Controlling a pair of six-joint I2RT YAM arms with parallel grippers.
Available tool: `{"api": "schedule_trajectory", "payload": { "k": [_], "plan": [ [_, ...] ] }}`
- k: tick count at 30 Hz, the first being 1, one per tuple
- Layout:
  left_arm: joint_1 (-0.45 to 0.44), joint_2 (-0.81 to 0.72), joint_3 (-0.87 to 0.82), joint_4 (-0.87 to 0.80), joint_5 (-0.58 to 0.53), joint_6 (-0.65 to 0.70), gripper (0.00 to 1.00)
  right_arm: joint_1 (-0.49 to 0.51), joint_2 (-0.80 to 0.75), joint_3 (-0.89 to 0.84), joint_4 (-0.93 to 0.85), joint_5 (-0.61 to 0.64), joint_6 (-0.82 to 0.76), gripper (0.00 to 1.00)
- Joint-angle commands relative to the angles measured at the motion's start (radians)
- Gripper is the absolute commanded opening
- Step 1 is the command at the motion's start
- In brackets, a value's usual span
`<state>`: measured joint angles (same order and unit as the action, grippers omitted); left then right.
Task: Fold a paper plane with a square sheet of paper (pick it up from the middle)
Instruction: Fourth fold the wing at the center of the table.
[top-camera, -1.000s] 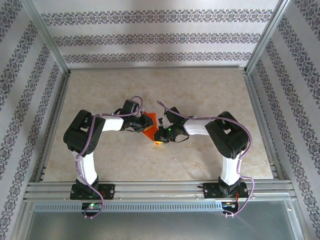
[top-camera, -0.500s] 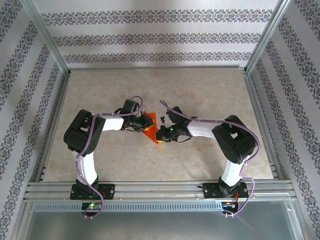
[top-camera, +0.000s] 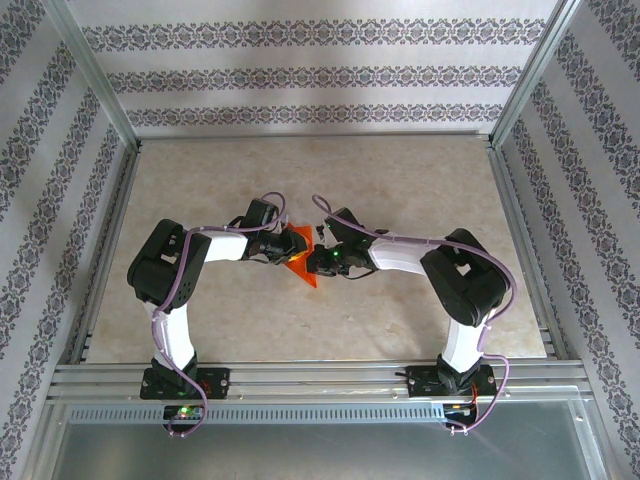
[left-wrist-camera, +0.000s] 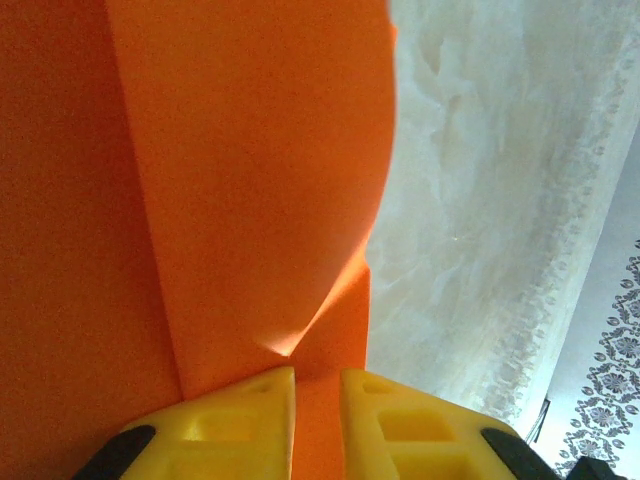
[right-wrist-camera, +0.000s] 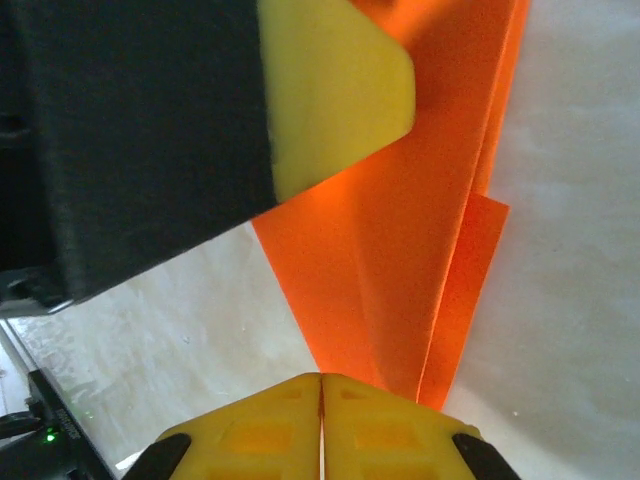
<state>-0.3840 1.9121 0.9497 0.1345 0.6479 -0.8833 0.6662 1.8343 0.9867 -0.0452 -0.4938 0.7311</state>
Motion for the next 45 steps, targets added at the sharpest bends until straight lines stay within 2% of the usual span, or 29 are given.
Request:
{"api": "schedule_trajectory", "payload": {
  "k": [1,8,13,21,26,31,45],
  "plan": [
    [0.010,0.047,-0.020,-0.110,-0.055,-0.002,0.20,0.013,0.034,0.033,-0.007,0.015,-0.006,0.09],
    [0.010,0.003,-0.013,-0.069,-0.013,-0.018,0.20,0.002,0.067,0.023,-0.059,0.064,-0.012,0.08],
    [0.011,-0.095,-0.002,-0.010,0.023,-0.016,0.24,-0.006,0.086,0.014,-0.103,0.063,-0.041,0.08],
    [0.015,-0.217,-0.043,-0.059,-0.051,0.061,0.27,-0.043,0.058,-0.037,-0.182,-0.036,-0.223,0.08],
    [0.000,-0.208,-0.085,-0.019,-0.029,0.053,0.25,-0.066,0.052,-0.059,-0.188,-0.093,-0.274,0.08],
    [-0.029,-0.177,-0.092,-0.001,-0.022,0.064,0.23,-0.079,0.062,-0.059,-0.188,-0.098,-0.271,0.08],
    [-0.030,-0.060,-0.018,0.008,-0.059,0.056,0.22,-0.087,0.085,-0.058,-0.211,-0.084,-0.271,0.07]
  ]
}}
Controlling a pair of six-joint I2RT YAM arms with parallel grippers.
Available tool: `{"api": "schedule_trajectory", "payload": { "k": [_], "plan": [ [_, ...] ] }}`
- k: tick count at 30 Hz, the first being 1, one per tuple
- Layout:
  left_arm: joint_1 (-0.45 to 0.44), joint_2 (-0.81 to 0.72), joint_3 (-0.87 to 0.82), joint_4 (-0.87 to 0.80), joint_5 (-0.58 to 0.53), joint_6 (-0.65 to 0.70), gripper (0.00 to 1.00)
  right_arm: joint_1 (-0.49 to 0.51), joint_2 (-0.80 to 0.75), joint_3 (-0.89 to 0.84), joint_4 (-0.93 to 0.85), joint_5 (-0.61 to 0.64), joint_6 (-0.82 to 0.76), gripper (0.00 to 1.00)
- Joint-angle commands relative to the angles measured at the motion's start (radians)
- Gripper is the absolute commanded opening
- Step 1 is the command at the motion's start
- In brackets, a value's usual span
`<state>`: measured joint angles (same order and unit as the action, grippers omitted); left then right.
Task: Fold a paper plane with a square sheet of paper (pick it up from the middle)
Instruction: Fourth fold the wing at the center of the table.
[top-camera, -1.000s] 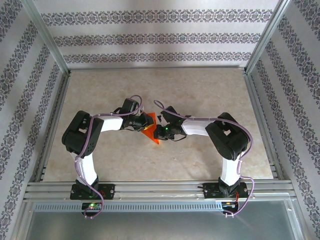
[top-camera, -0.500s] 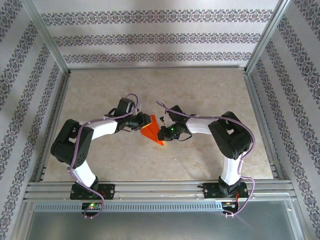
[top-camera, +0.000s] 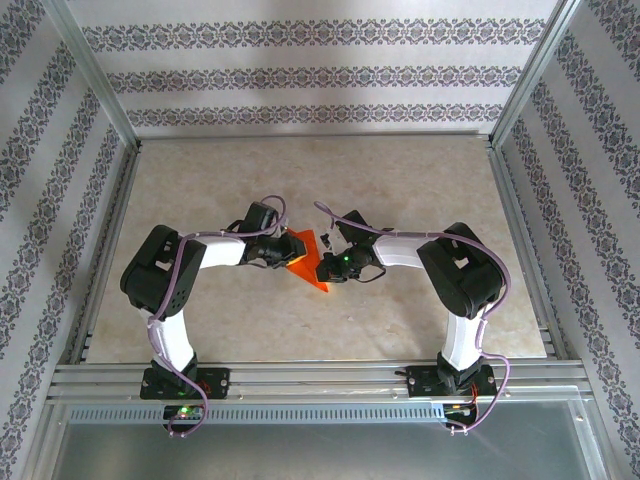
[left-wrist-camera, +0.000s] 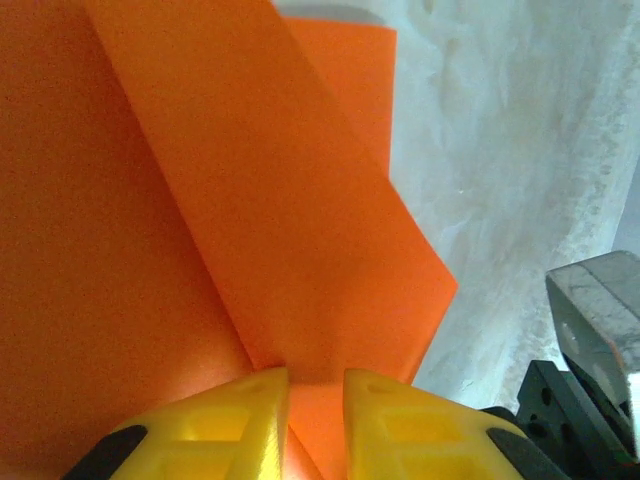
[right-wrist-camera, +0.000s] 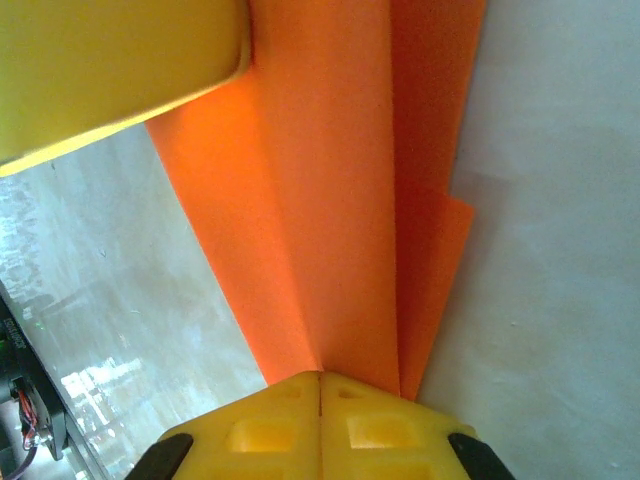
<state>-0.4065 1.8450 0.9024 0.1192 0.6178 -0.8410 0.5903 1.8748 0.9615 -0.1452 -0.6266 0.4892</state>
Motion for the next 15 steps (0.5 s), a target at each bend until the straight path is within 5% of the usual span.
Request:
{"api": "schedule_trajectory", "payload": {
  "k": [1,15],
  "plan": [
    [-0.008,0.007,0.032,0.018,-0.036,0.014,0.22,-0.011,0.044,-0.033,-0.112,0.049,-0.029,0.07],
    [-0.007,0.006,0.062,0.061,0.008,0.016,0.23,-0.016,0.047,-0.038,-0.110,0.062,-0.022,0.07]
  ]
}}
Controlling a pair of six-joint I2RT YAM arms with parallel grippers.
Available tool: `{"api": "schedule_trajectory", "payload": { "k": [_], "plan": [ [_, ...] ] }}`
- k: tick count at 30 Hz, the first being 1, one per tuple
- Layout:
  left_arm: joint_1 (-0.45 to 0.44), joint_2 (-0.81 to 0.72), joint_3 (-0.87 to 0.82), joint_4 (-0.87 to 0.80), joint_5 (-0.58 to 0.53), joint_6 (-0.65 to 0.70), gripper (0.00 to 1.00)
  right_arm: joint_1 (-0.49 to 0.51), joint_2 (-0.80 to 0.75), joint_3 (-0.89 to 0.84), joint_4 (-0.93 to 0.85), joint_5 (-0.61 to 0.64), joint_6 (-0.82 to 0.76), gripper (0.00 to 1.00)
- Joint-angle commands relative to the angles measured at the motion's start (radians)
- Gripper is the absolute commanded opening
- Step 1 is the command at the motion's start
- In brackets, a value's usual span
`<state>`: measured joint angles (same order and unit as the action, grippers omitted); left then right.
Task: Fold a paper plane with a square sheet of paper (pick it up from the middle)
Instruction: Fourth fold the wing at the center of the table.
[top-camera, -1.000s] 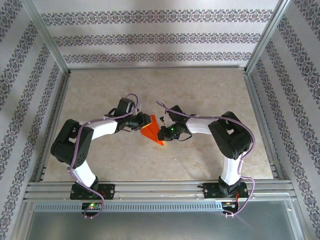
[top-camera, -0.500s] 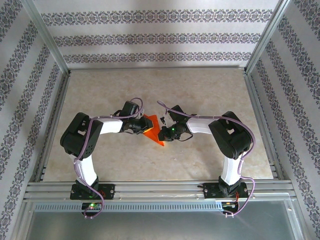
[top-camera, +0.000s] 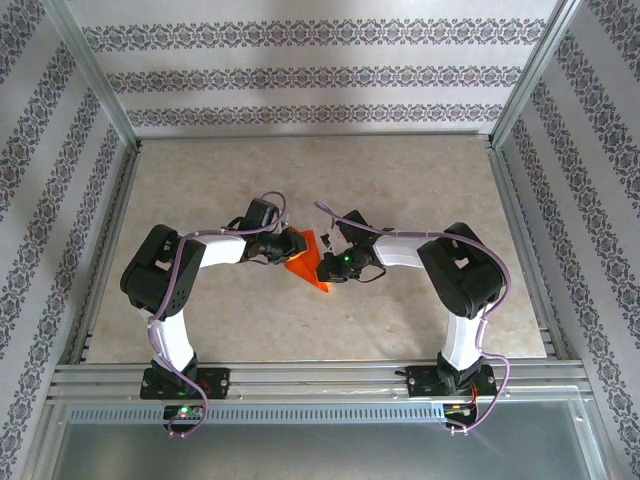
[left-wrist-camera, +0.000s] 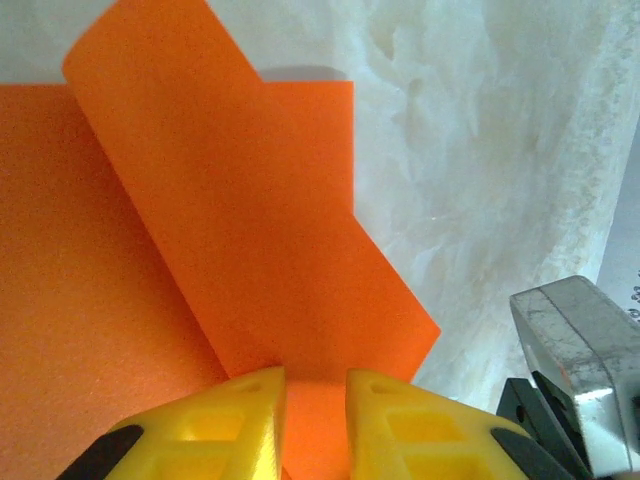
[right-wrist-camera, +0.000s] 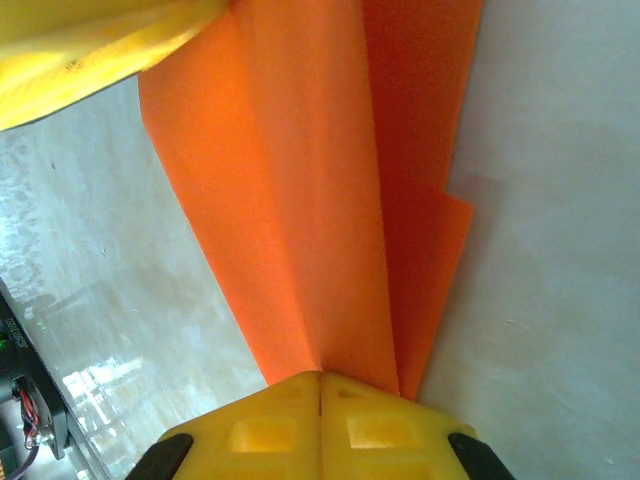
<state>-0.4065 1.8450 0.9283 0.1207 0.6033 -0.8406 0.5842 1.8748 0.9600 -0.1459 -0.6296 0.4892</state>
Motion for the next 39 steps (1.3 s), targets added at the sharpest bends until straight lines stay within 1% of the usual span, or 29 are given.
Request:
{"api": "schedule_trajectory", "payload": {
  "k": [1,7,12,18,26,34,39],
  "plan": [
    [-0.007,0.011,0.039,0.064,0.025,0.013,0.23,-0.009,0.047,-0.038,-0.110,0.065,-0.021,0.07],
    [-0.006,0.038,0.058,0.055,0.011,0.012,0.23,-0.009,0.049,-0.040,-0.109,0.068,-0.015,0.07],
    [-0.005,0.059,0.075,0.003,-0.028,0.029,0.22,-0.009,0.050,-0.040,-0.111,0.074,-0.014,0.07],
    [0.000,0.087,0.084,-0.011,-0.035,0.034,0.22,-0.009,0.050,-0.044,-0.118,0.080,-0.011,0.07],
    [0.011,0.110,0.096,-0.064,-0.074,0.046,0.22,-0.009,0.046,-0.058,-0.112,0.084,-0.005,0.07],
    [0.051,0.131,0.109,-0.091,-0.069,0.097,0.22,-0.009,0.058,-0.067,-0.131,0.096,0.001,0.07],
    [0.094,0.152,0.135,-0.102,-0.056,0.147,0.23,-0.011,0.060,-0.076,-0.165,0.120,0.003,0.07]
  ]
}}
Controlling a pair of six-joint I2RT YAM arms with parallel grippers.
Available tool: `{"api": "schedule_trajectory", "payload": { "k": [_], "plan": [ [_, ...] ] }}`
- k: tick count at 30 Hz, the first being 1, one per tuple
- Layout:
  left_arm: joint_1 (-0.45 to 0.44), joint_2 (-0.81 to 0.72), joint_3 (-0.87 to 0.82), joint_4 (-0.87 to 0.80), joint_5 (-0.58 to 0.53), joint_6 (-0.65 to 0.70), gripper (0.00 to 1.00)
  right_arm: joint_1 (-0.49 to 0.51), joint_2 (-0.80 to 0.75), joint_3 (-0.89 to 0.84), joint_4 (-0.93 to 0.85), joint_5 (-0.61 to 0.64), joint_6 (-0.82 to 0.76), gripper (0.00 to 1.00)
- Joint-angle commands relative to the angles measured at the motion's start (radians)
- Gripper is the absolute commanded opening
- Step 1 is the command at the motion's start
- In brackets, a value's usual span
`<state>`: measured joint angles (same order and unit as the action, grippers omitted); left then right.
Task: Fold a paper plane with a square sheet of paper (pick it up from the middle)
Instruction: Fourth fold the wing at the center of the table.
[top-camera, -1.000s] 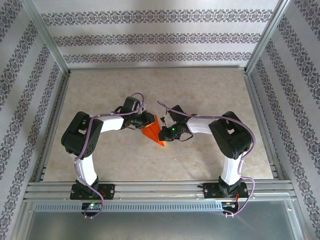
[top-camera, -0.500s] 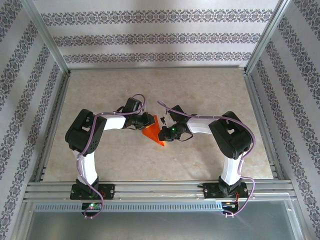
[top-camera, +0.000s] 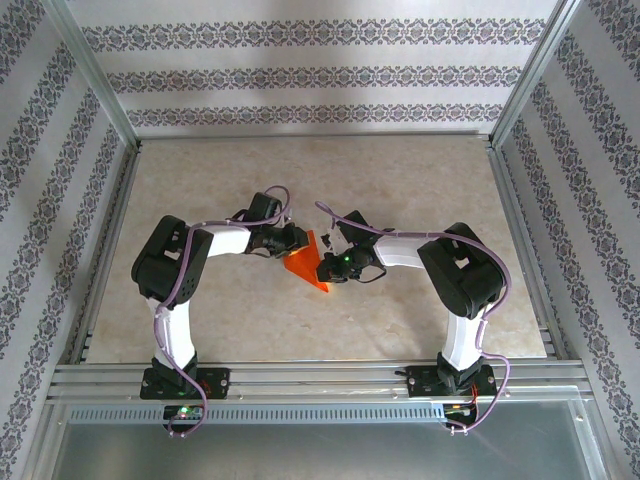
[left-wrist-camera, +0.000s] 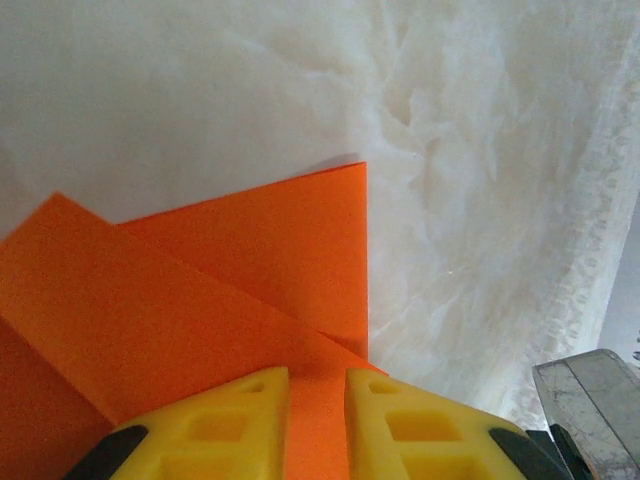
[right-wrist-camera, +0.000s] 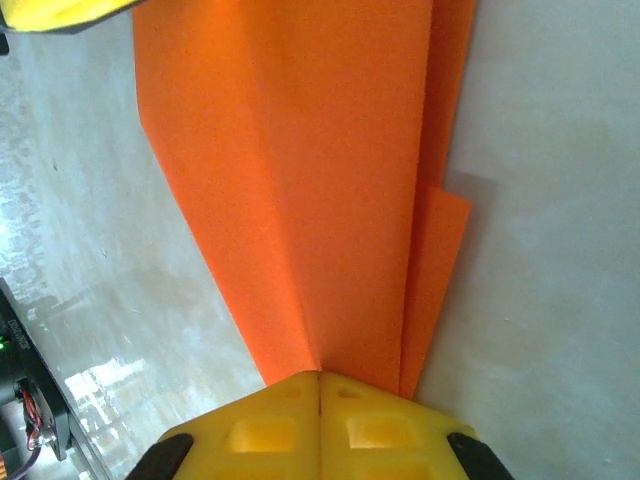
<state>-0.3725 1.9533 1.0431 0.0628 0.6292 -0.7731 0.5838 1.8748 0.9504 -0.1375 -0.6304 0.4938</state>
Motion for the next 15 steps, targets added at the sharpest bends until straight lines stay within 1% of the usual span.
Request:
{"api": "schedule_trajectory", "payload": {
  "k": [1,9,15],
  "plan": [
    [0.068,0.046,0.028,-0.047,-0.080,0.087,0.23,-0.010,0.060,-0.068,-0.177,0.123,-0.002,0.07],
    [0.154,0.073,0.078,-0.070,-0.069,0.149,0.23,-0.013,0.060,-0.065,-0.192,0.135,-0.003,0.07],
    [0.199,0.064,0.167,-0.123,-0.063,0.178,0.23,-0.012,0.058,-0.058,-0.197,0.136,-0.003,0.07]
  ]
}}
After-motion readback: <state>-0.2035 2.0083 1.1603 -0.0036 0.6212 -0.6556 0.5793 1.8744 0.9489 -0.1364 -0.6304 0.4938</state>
